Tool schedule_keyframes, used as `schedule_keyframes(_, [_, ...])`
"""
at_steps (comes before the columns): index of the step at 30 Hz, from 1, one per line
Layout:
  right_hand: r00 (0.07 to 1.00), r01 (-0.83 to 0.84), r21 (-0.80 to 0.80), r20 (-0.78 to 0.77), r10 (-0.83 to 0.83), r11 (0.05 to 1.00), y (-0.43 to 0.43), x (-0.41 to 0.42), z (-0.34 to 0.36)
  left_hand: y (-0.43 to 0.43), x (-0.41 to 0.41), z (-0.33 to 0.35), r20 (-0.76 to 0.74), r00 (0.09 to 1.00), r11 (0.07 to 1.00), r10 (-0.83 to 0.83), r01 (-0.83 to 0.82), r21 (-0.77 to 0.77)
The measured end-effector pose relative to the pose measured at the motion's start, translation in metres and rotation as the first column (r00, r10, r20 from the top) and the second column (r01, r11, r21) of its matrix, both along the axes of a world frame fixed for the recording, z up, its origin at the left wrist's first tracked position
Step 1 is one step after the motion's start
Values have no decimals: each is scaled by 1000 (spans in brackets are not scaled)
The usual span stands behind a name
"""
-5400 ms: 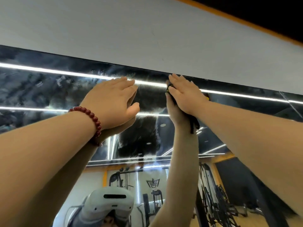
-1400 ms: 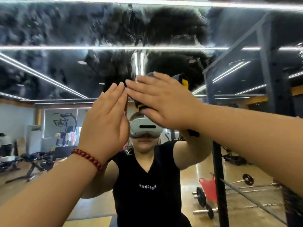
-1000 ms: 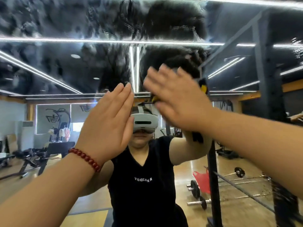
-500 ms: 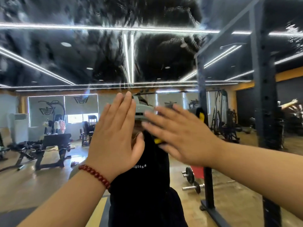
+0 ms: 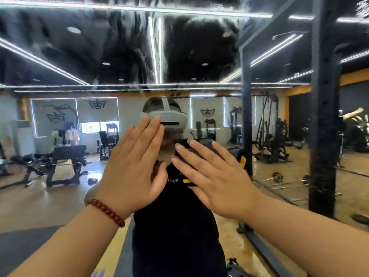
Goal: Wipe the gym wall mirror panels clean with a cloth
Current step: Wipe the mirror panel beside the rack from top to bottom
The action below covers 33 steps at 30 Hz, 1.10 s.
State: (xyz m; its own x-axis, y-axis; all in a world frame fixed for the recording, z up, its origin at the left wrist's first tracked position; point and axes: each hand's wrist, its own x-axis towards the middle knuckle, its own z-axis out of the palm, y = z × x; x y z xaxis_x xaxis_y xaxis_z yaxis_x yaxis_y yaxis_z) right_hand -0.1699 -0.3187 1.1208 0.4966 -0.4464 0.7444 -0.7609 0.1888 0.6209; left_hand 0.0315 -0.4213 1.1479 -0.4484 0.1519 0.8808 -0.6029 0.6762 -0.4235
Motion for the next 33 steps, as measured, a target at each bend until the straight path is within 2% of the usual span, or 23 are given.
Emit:
schedule_keyframes(3, [1000,-8,16,-9,8,1000,3,-1,9,-2,6,-17,12,999,999,35,-35,-2])
schedule_keyframes(7, [943,-54,-169,317,106,984,-12,28,52,-3,4,-23,-21,1000,1000,21,-21,-4])
schedule_keyframes(8, [928,-43,-198,355,113,979,-15,34,53,-3,4,-24,-29,999,1000,14,-14,-4])
schedule_keyframes(10, [939,-26,-202,331,93,979,-19,39,35,-4,5,-28,-34,999,1000,-1,1,-4])
schedule_keyframes(14, [977,12,-51,215,-1,999,-10,37,-50,-6,8,-42,-45,999,1000,-3,3,2])
schedule_keyframes(17, [956,-32,-41,289,43,999,-6,42,-61,-6,6,-47,-63,998,1000,2,-1,22])
schedule_keyframes(20, [905,-86,-116,406,126,990,-16,56,-14,-6,6,-49,-92,995,999,-36,38,22])
schedule_keyframes(23, [895,-26,-155,437,92,988,-26,63,15,-6,6,-54,-122,990,996,-72,77,34])
schedule_keyframes(27, [927,-28,-133,366,75,991,-23,59,-34,-4,5,-72,-168,985,997,-37,49,68])
schedule_keyframes(30, [917,7,-83,399,27,997,-15,57,-99,-2,2,-92,-181,984,994,1,18,105])
schedule_keyframes(33, [879,-19,-90,472,59,996,-15,64,-107,-2,0,-112,-162,987,991,9,12,130])
